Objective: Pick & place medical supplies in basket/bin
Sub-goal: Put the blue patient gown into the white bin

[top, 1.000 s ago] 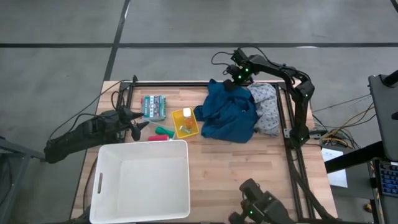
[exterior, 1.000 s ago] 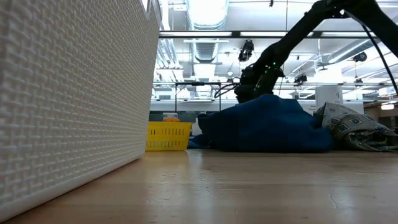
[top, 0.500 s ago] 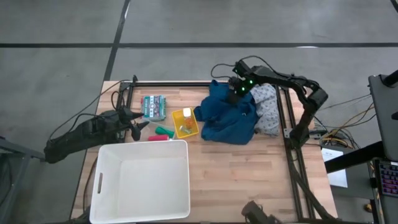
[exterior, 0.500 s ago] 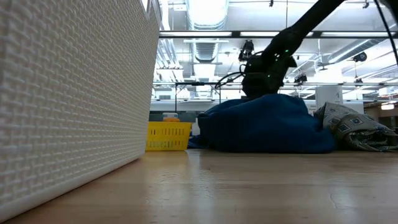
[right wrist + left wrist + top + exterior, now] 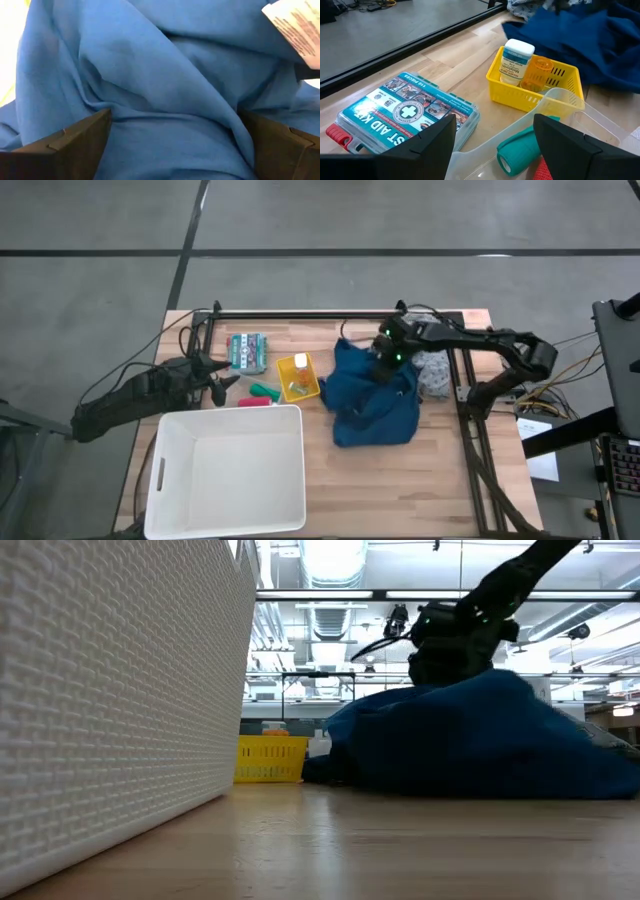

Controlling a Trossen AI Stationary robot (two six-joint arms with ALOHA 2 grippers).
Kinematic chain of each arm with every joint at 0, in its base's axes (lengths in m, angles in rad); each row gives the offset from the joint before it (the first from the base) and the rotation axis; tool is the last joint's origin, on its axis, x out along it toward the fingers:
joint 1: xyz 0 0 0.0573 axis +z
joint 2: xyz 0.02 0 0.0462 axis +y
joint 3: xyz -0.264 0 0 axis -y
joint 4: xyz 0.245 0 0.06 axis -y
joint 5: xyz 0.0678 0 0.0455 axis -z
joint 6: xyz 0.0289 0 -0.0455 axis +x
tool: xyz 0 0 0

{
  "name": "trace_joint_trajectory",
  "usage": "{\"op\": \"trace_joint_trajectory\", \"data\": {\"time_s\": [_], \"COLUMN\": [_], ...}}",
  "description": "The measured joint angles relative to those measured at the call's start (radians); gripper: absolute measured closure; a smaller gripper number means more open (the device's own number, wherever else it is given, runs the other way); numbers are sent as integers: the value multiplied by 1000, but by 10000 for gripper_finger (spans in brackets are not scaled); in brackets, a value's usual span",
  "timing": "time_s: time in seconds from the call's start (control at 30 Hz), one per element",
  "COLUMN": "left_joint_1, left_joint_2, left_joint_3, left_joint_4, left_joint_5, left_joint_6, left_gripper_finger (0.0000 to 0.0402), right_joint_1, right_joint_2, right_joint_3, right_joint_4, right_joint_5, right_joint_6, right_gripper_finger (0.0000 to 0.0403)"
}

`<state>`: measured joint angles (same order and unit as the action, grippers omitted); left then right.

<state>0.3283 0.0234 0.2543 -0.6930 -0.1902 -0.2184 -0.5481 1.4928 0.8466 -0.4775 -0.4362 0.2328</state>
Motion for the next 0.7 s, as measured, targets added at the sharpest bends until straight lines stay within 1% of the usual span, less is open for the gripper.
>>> {"op": "trace_joint_trajectory", "data": {"time_s": [0.23,0.5,0.7], "left_joint_1": [0,0,0], "left_joint_2": [0,0,0], "left_joint_3": [0,0,0], "left_joint_4": [0,0,0], "left_joint_5": [0,0,0], "left_joint_6": [0,0,0], "left_gripper_finger": [130,130,130], "right_joint_1": [162,363,540], "right_joint_2": [-104,-184,-198], "right_joint_3": [-105,-160,-169], "right_joint_4": [49,49,85], "right_joint_5": [2,22,142], "right_joint_6": [106,127,271], "right_gripper_finger": [3,3,3]}}
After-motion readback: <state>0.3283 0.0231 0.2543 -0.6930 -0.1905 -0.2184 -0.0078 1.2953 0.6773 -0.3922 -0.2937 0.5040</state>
